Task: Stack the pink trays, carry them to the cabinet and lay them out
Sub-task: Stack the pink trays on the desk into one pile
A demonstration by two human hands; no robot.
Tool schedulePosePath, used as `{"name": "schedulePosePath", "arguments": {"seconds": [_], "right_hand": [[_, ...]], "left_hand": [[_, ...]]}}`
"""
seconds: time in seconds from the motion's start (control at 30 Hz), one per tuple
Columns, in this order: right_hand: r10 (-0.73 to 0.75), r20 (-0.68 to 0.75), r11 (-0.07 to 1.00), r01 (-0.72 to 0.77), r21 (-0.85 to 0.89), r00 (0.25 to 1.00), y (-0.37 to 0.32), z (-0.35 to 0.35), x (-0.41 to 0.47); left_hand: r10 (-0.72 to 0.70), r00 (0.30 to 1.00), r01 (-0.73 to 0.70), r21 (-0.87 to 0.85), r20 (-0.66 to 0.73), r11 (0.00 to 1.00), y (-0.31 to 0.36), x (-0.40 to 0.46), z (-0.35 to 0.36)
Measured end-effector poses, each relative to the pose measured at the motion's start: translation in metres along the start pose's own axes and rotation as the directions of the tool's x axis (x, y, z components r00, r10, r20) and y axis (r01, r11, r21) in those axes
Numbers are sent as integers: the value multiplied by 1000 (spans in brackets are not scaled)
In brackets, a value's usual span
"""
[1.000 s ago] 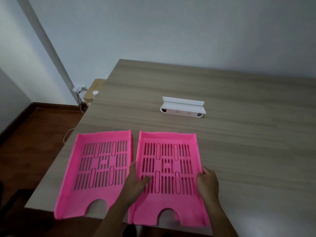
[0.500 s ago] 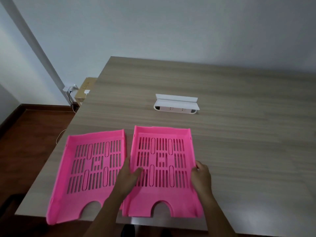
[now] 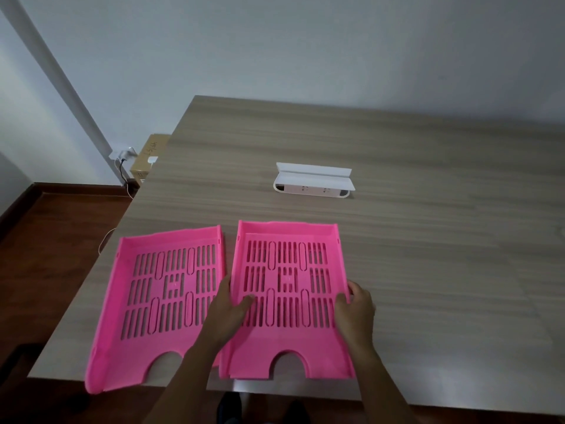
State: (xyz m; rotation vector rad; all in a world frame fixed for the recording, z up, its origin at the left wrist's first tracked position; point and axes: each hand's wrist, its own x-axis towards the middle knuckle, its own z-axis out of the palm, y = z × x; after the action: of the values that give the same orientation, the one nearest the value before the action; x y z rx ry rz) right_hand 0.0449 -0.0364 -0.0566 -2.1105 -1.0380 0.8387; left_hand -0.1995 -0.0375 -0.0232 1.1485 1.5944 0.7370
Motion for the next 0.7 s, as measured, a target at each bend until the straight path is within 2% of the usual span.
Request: {"name": "schedulePosePath", "arguments": {"seconds": [0.13, 0.2, 0.3, 0.43, 0.53, 0.7], "right_hand": [[-108, -139, 994, 109, 1, 984, -28, 1, -19], [-161, -118, 984, 168, 60, 980, -50, 7, -28], [-224, 10, 963, 220, 157, 974, -79, 27, -45], [-323, 179, 938, 290, 190, 929, -105, 71, -72], [-346, 304, 936, 306, 171, 888, -118, 105, -95], [-328, 433, 943, 320, 93, 840, -137, 150, -122]], "left_hand": [[9, 999, -11, -54, -35, 998, -1, -3, -15], [24, 997, -30, -85, -73, 996, -5, -5, -28], [40, 983, -71, -171, -180, 983, -15, -8, -53], [-8, 945, -74, -238, -326, 968, -34, -17, -98], [-65, 913, -42, -252, -403, 967, -46, -25, -132], [-97, 886, 5, -199, -453, 980, -67, -31, -178]]}}
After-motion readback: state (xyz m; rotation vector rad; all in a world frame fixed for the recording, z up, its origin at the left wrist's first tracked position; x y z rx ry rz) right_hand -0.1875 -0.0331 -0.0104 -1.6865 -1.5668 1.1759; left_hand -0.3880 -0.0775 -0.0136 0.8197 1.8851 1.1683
